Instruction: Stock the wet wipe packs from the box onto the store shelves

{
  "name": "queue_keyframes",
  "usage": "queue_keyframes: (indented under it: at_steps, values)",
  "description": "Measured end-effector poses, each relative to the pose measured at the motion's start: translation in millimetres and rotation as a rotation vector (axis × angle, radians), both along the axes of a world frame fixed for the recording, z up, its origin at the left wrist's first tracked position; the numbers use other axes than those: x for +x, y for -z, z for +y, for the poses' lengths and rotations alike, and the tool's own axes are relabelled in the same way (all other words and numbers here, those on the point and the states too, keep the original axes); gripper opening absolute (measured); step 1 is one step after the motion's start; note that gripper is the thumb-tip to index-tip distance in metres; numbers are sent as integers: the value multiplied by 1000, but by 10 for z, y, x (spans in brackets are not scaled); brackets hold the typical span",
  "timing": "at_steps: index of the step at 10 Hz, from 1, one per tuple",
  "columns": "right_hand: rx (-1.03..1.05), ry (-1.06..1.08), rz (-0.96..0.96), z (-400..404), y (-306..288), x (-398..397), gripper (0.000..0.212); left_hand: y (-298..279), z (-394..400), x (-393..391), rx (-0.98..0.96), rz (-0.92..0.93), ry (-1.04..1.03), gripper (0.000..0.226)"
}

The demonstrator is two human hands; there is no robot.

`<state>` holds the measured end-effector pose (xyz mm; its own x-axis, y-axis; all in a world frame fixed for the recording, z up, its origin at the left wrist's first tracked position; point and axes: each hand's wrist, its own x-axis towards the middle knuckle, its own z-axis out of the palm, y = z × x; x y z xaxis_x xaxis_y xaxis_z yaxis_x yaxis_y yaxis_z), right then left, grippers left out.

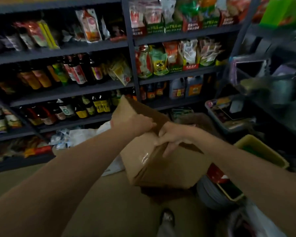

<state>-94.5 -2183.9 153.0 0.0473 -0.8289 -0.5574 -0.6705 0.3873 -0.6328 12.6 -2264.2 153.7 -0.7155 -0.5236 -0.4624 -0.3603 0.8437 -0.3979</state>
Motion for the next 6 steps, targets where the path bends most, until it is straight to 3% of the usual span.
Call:
queue_keyframes:
  at_steps: [1, 2, 3, 4, 5, 6]
  values:
    - [183, 129, -277, -485, 486, -153, 13, 532, -575, -231, 82, -47, -29, 49]
    - [289, 209, -351, -921, 980, -269, 13, 1034, -1031, -430, 142, -62, -16, 55]
    - [333, 258, -299, -1178, 1476, -378, 23, 1482, -1235, -598, 233, -44, -54, 46]
    - [313, 232, -93, -1322, 1883, -548, 9, 1859, -1307, -718, 399, 6, -186, 53]
    - [404, 320, -15, -1445, 1938, -811, 28, 1813, -1372, -830, 552, 2, -198, 67]
    - [333, 350, -74, -1645, 1577, -1101, 29, 1477, -1632, -1030, 561, 79, -154, 59]
